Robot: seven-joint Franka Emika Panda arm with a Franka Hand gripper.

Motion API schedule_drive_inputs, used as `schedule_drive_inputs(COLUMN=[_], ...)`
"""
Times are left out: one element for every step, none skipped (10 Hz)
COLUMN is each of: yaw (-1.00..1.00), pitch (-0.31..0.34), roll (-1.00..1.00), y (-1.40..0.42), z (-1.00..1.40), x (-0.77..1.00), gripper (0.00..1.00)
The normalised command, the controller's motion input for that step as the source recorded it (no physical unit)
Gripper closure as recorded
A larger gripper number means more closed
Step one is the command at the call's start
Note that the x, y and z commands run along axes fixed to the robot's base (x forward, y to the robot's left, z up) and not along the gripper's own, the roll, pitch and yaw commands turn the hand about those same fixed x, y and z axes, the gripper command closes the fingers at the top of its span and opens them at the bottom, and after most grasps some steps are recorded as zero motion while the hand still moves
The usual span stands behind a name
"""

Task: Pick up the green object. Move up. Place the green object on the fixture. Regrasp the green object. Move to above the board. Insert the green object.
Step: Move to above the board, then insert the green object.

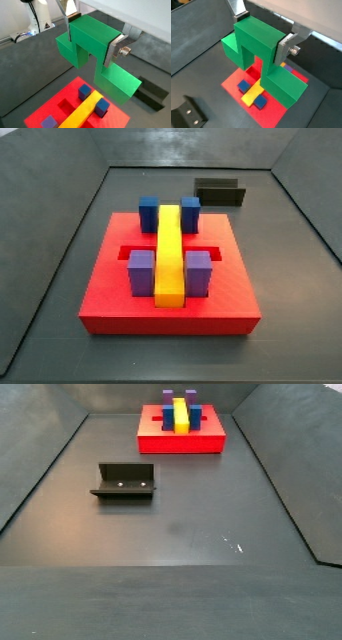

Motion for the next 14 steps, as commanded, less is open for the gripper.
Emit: schedule_drive_inputs(yaw=[0.0, 0.0, 0.0, 0.0, 0.0, 0.02, 0.06, 0.07, 0.08, 0.13, 0.16, 0.09, 0.12, 0.22], pitch=[-0.048, -0.036, 0.0, -0.253, -0.417, -0.41, -0.38, -0.4, -0.424, -0.38, -0.383, -0.284, -0.214, -0.156], roll=[-0.27, -0.21, -0.01, -0.1, -0.23, -0.3, -0.35, -0.35, -0.35, -0.33, -0.06, 0.11, 0.06, 0.0], y=[0.01, 0.01, 0.0, 0.0, 0.0, 0.0, 0.0, 0.0, 0.0, 0.06, -0.04, -0.23, -0.19, -0.17], z=[0.0, 0.0, 0.0, -0.22, -0.25, -0.15, -0.09, -0.07, -0.06, -0.14, -0.45, -0.5, -0.57, -0.59], x=[-0.03, -0.03, 0.0, 0.0, 0.0, 0.0, 0.0, 0.0, -0.01, -0.04, -0.13, -0.12, -0.07, -0.01], gripper=[1.0, 1.0, 1.0, 1.0, 1.0, 1.0, 1.0, 1.0, 1.0, 1.0, 1.0, 1.0, 1.0, 1.0])
